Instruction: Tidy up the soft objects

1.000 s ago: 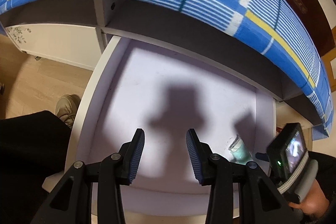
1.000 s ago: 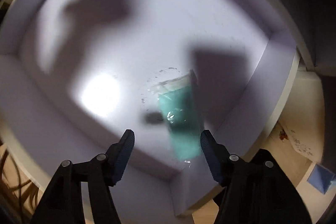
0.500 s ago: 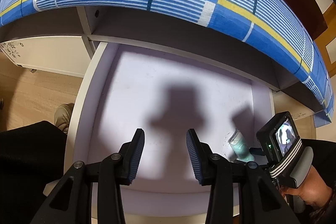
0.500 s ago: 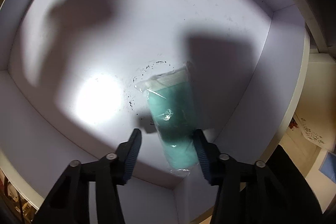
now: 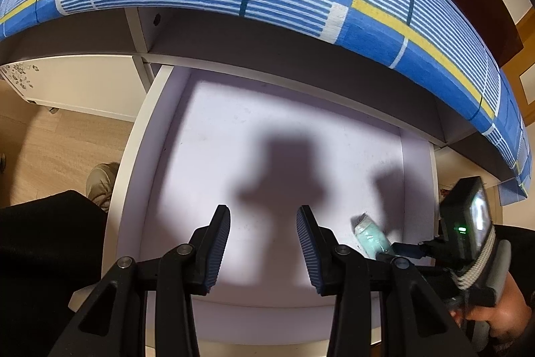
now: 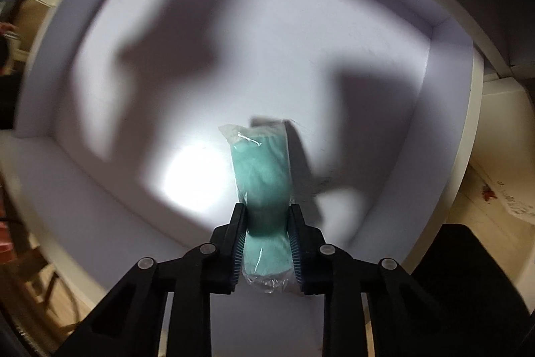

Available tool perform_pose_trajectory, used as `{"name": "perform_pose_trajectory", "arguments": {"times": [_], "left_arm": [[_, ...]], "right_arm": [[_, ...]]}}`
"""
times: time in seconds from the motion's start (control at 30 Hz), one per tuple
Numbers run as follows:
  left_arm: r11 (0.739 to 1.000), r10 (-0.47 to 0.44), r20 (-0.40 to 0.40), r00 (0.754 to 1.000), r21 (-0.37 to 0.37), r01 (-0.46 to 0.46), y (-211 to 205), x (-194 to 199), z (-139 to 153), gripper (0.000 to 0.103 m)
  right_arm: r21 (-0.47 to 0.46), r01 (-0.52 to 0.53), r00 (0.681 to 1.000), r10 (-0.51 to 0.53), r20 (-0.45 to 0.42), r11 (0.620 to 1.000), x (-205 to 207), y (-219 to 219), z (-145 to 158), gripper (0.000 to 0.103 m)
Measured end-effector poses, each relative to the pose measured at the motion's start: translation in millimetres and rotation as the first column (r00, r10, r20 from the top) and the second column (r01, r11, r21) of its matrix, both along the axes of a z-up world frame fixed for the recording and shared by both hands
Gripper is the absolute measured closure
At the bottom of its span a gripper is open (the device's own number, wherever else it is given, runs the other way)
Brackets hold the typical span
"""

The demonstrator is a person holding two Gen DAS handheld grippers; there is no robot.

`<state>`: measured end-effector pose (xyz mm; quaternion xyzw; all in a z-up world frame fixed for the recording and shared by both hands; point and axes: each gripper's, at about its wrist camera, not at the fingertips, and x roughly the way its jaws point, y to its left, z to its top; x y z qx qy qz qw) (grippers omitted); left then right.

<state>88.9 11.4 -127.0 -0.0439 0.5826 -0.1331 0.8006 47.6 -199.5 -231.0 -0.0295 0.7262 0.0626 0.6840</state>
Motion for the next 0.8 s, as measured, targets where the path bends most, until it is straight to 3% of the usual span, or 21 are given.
{"name": "perform_pose_trajectory", "arguments": {"times": [0.4, 0.57, 0.8], "left_arm": [[1.0, 0.008, -0.004, 1.0, -0.003, -0.008, 3, 1, 0, 0.062], [1.0, 0.007, -0.002, 1.0, -0.002, -0.007, 3, 1, 0, 0.062], [1.0, 0.01, -0.002, 1.0, -0.006, -0.01, 4, 1, 0, 0.062]], "right_arm": [[0.061, -0.066, 0.986, 0.056, 0.155, 0.996, -7, 24, 56, 0.084], [0.067, -0.097, 0.973, 0.08, 0.217, 0.993, -19, 37, 75, 0.084], [0.126, -0.127, 0.943, 0.081, 0.322, 0.984, -30, 57, 124, 0.085]]}}
